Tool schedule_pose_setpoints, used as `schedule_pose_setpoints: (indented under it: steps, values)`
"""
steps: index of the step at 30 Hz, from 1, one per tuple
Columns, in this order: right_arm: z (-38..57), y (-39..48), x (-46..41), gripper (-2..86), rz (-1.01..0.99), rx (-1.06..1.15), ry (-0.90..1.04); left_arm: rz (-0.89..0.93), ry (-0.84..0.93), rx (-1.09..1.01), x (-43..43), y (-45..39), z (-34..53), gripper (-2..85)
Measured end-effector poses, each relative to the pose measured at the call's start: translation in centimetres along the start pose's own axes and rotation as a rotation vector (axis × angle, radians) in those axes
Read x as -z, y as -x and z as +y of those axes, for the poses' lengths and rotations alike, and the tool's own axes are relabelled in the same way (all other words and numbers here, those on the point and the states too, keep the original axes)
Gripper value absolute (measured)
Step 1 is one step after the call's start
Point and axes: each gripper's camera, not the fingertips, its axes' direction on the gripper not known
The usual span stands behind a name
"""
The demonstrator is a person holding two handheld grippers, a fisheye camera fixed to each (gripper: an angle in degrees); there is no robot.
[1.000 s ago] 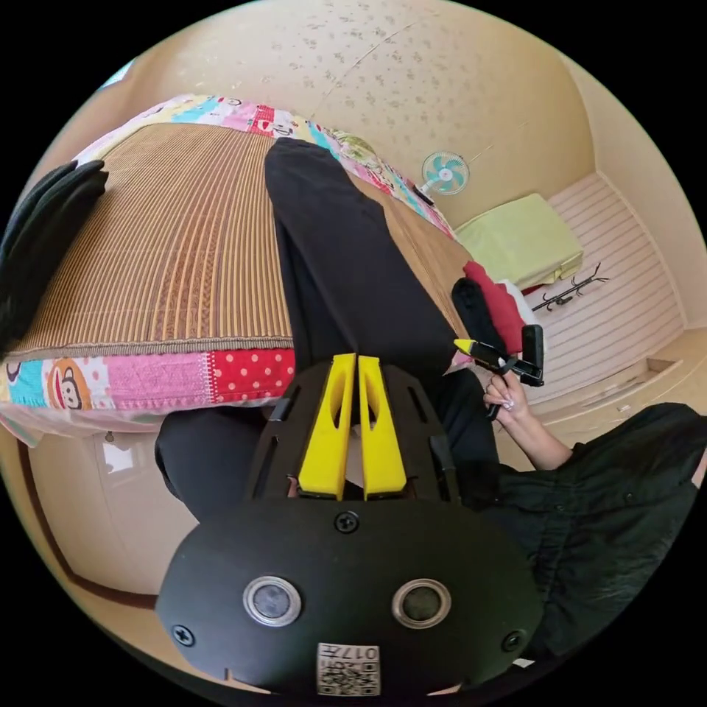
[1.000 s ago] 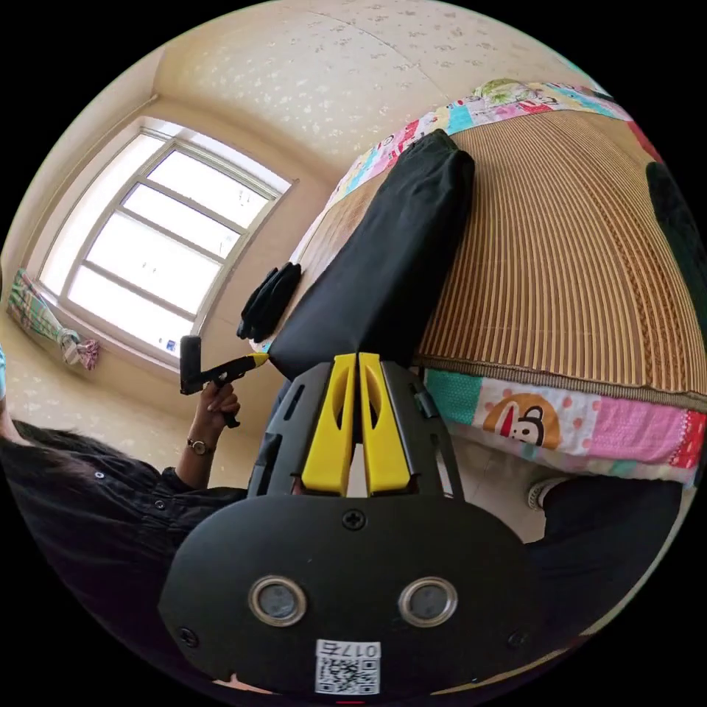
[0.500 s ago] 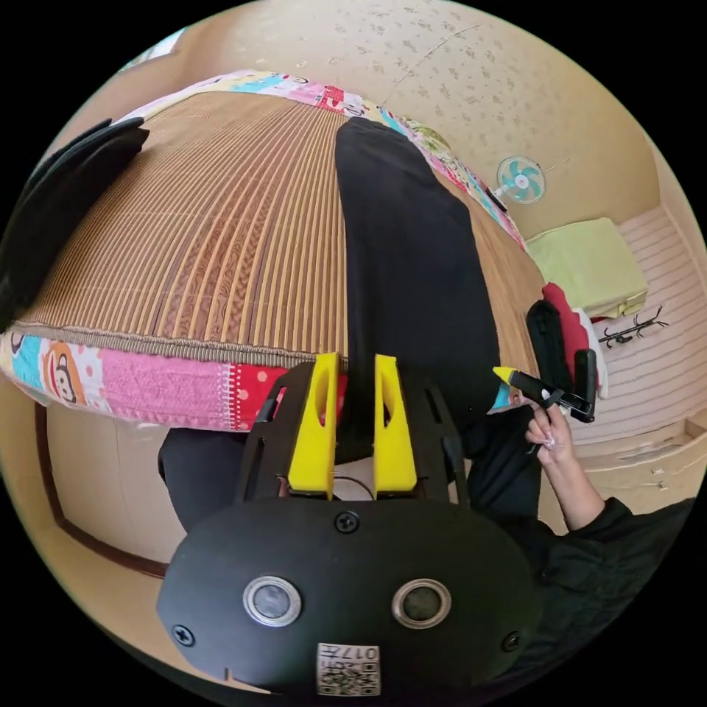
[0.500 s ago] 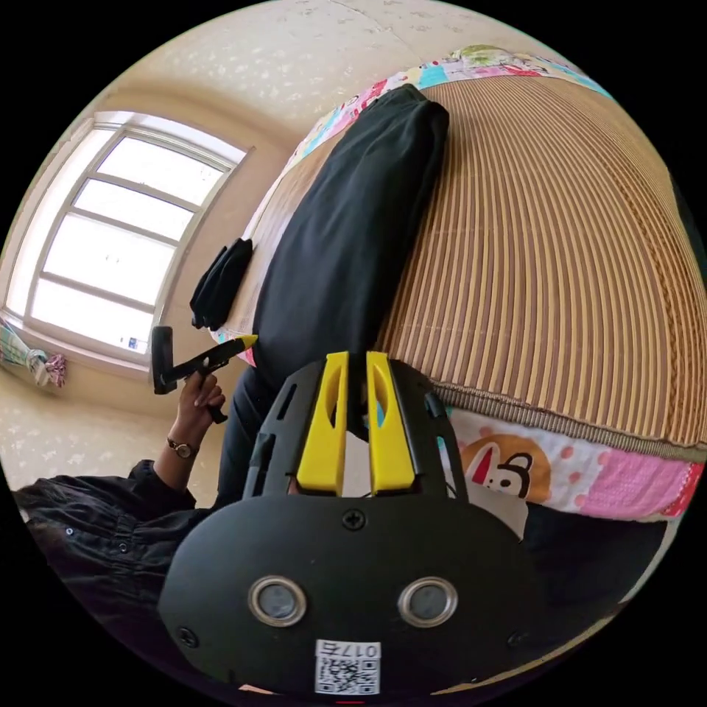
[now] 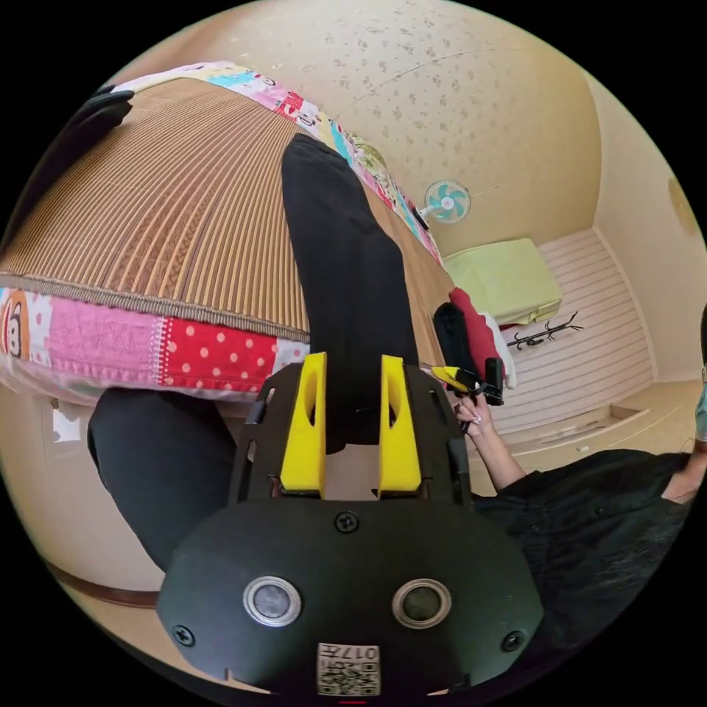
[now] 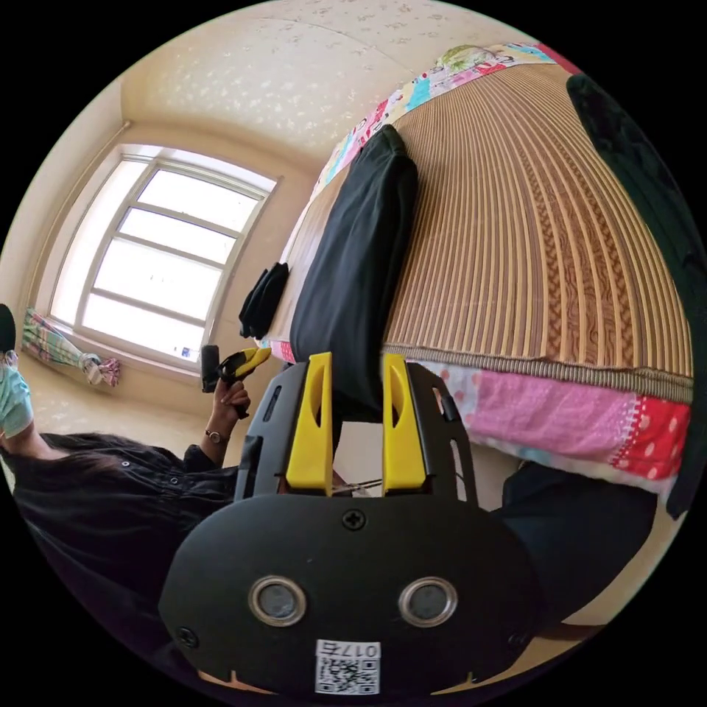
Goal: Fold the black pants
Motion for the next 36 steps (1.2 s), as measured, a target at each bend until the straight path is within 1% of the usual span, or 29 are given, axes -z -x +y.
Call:
schedule_pose_setpoints:
  steps: [2,4,6,7,11,14,17,19,22,23,24,25,26,27,28,29,30,31,32,33,34,36]
  values:
    - [-3.5,-0.2,-0.6,11.9,0.025,-0.003,-0.015,-0.021,0.006,-0.008,-0.5,0.8,-3.0,12.9]
    - [-5.8,-0.2,-2.1,12.2,0.014,-0.004,0.020,-0.053,0.035,-0.014,-1.7,1.5,-5.4,13.5]
    - [-7.0,0.1,-3.5,11.6,-0.011,0.008,0.055,-0.033,0.147,-0.001,-4.1,2.1,-6.6,13.8]
    - [-7.2,0.6,-3.9,11.3,-0.028,0.008,0.073,-0.022,0.171,-0.004,-4.6,2.1,-6.4,13.6]
    - [-5.2,2.4,-4.2,9.8,-0.102,0.019,0.112,-0.038,0.124,-0.039,-3.7,1.0,-2.3,11.7]
    - [-5.5,2.1,-4.7,6.8,-0.138,-0.042,0.101,0.047,0.078,0.036,-3.5,2.6,-1.6,9.9]
    - [-6.3,2.5,-7.0,4.4,-0.224,-0.097,0.131,0.110,0.098,0.120,-3.9,4.5,-1.7,4.9]
    - [-5.8,4.2,-6.5,3.8,-0.260,-0.105,0.113,0.173,0.105,0.136,-2.7,4.5,-1.2,3.7]
    - [-2.9,10.9,-1.2,3.3,-0.420,0.042,-0.005,0.329,0.017,0.001,3.3,0.4,0.8,3.3]
    - [-1.8,14.3,1.5,3.2,-0.498,0.127,-0.056,0.409,-0.035,-0.083,6.7,-2.4,1.4,3.1]
    - [-1.4,16.2,3.1,3.1,-0.532,0.177,-0.082,0.479,-0.097,-0.182,10.5,-5.8,1.7,3.1]
    - [-0.9,20.1,6.4,3.0,-0.586,0.278,-0.137,0.508,-0.130,-0.235,12.4,-7.7,1.8,3.1]
    - [-0.8,24.6,9.8,2.9,-0.619,0.400,-0.190,0.551,-0.190,-0.337,16.2,-11.5,1.6,3.2]
    - [-0.8,26.9,11.4,2.9,-0.629,0.464,-0.209,0.582,-0.242,-0.445,19.8,-15.7,1.3,3.3]
    - [-0.9,31.6,14.4,2.8,-0.643,0.591,-0.239,0.591,-0.266,-0.501,21.5,-17.9,1.1,3.3]
    - [-0.9,36.1,17.2,2.6,-0.649,0.713,-0.270,0.604,-0.313,-0.605,24.7,-22.1,0.7,3.2]
    - [-0.9,38.3,18.5,2.6,-0.650,0.769,-0.288,0.609,-0.357,-0.691,27.5,-25.7,0.2,3.0]
    - [-0.9,42.1,20.9,2.5,-0.645,0.860,-0.331,0.614,-0.381,-0.730,28.7,-27.4,0.0,2.9]
    - [-1.2,45.2,22.9,2.4,-0.624,0.908,-0.377,0.618,-0.423,-0.775,30.6,-30.2,-0.7,2.6]
    - [-1.4,46.4,23.7,2.3,-0.607,0.920,-0.400,0.601,-0.462,-0.792,31.7,-32.4,-1.6,2.4]
    - [-2.1,48.4,24.9,2.2,-0.557,0.930,-0.433,0.583,-0.475,-0.792,32.0,-33.3,-2.2,2.3]
    - [-4.3,50.0,26.0,2.0,-0.482,0.900,-0.445,0.474,-0.489,-0.750,31.3,-35.4,-5.6,2.0]
